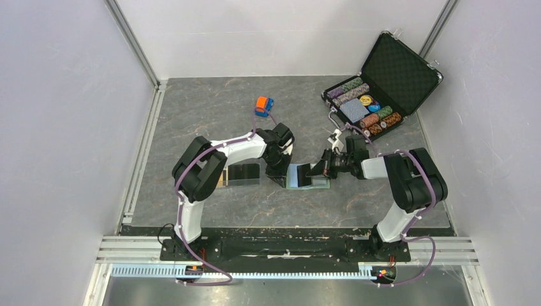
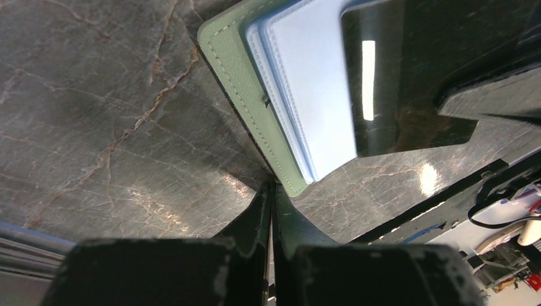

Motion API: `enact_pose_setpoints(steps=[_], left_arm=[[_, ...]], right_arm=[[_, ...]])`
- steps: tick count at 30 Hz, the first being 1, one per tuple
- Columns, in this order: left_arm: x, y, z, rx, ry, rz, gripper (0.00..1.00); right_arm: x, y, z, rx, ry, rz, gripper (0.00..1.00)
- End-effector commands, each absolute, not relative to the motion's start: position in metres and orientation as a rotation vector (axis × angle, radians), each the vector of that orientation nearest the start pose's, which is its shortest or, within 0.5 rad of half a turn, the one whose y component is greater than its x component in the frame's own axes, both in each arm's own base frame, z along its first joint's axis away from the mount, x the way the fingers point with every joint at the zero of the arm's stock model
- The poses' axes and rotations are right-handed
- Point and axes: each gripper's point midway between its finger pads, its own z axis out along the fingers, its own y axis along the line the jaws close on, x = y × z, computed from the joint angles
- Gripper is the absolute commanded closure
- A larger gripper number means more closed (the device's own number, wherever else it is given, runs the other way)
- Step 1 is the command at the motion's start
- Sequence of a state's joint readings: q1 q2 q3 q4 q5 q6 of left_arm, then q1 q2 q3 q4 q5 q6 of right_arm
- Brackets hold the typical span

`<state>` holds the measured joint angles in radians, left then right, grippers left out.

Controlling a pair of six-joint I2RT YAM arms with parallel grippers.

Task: Put the credit cards into the card holder
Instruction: Insert the credit card into the card holder.

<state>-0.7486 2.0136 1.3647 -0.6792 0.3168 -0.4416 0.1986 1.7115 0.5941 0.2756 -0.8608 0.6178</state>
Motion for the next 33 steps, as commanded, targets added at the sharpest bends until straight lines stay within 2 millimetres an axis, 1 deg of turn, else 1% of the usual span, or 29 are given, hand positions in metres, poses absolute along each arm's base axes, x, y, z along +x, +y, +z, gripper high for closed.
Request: enact_pose_setpoints(steps=[1,7,11,16,19,21,23,26,31,33], left_arm=[[0.233,-0.317,0.006,0.613,3.0,-0.598,0.96],[0.233,-0.317,0.005,0.613,3.003,-0.599,0.98],[0.233,-0.316,0.005,0.613,3.003,-0.595,0.98],[0.232,-0.316,0.004,0.613,3.006,-0.594,0.98],[0.232,-0.316,0.004,0.613,3.008,-0.593,0.98],[0.232,-0.315,0.004,0.613,3.009,-0.59,0.98],[0.232,-0.315,0.003,0.615,3.01,-0.59,0.98],[0.232,-0.315,0.003,0.615,3.011,-0.591,0.98],[0.231,-0.315,0.002,0.619,3.012,-0.592,0.98],[0.231,-0.315,0.002,0.618,3.012,-0.589,0.98]], right_arm=[[0.276,0.217,0.034,0.03,2.47,1.398,1.0],[0.272,0.23,0.03,-0.006,2.493,1.393,1.0],[0.277,0.229,0.035,-0.023,2.491,1.361,1.0],[0.294,0.226,0.057,-0.088,2.462,1.298,1.0],[0.305,0.22,0.072,-0.103,2.445,1.264,1.0],[0.31,0.215,0.079,-0.107,2.434,1.25,1.0],[0.312,0.209,0.081,-0.096,2.447,1.234,1.0],[0.312,0.2,0.076,-0.081,2.475,1.195,1.0],[0.306,0.186,0.061,-0.031,2.529,1.148,1.0],[0.304,0.183,0.057,-0.024,2.539,1.142,1.0]])
